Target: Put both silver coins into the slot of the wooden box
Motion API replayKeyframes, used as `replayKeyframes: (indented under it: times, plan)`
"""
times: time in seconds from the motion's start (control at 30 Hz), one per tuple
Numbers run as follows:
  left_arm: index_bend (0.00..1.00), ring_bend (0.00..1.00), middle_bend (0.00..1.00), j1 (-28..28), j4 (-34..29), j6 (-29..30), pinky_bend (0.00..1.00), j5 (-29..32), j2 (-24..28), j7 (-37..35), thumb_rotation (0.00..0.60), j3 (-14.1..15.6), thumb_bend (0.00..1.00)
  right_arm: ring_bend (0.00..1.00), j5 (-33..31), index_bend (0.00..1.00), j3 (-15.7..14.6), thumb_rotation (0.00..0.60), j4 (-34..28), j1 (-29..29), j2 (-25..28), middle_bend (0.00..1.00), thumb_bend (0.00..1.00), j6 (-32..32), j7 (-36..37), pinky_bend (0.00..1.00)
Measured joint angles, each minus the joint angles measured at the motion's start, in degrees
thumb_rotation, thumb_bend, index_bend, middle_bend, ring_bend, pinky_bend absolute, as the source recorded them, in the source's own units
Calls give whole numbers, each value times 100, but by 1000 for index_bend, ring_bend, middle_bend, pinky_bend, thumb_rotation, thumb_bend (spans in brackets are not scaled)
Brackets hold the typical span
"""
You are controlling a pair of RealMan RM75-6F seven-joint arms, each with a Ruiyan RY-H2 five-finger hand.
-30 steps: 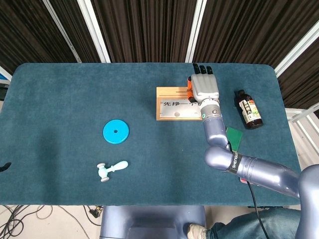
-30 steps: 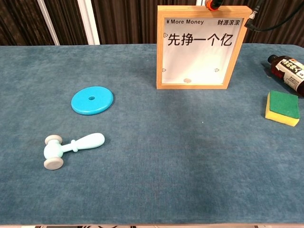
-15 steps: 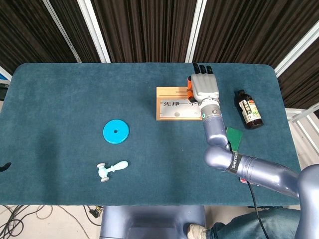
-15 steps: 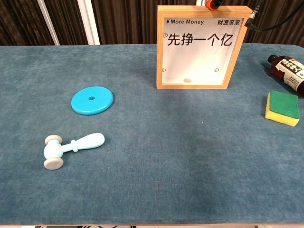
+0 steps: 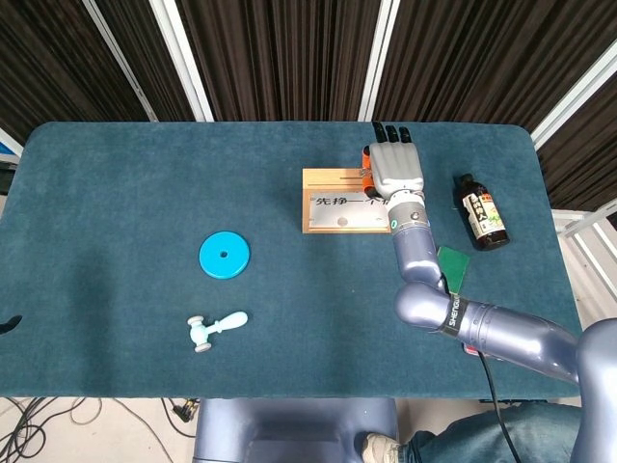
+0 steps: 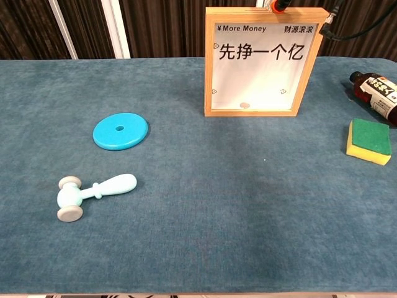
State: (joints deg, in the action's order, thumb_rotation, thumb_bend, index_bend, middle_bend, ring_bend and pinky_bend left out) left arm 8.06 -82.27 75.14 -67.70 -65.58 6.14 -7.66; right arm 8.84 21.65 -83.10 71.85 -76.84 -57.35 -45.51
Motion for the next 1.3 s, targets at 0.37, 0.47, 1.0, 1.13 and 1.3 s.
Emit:
replayKeyframes:
  times: [0.37,0.47,1.0,1.13,1.3]
  plan:
    - [2,0,0,5,-13,-25,0,45,-9,56,600,-6,50,0,6,504,-3,600,-48,-7,30,0,515,-6,4,0]
    - [2,0,0,2,-9,-15,0,53,-11,62,600,-12,49,0,25,489,8,600,-69,-13,45,0,516,-5,30,0]
    - [2,0,0,-5,166,155,0,-305,-96,-129,600,49,97,0,1446,321,-112,600,-1340,-834,585,0,502,-901,851,0]
    - [2,0,0,-9,157,180,0,-349,-103,-106,600,69,107,0,2361,284,-338,600,-1766,-1329,788,0,480,-1247,1269,0]
    - [2,0,0,-14,160,281,0,-562,-108,-207,600,102,107,0,3512,269,-810,600,-2245,-2206,1008,0,480,-1823,1982,0]
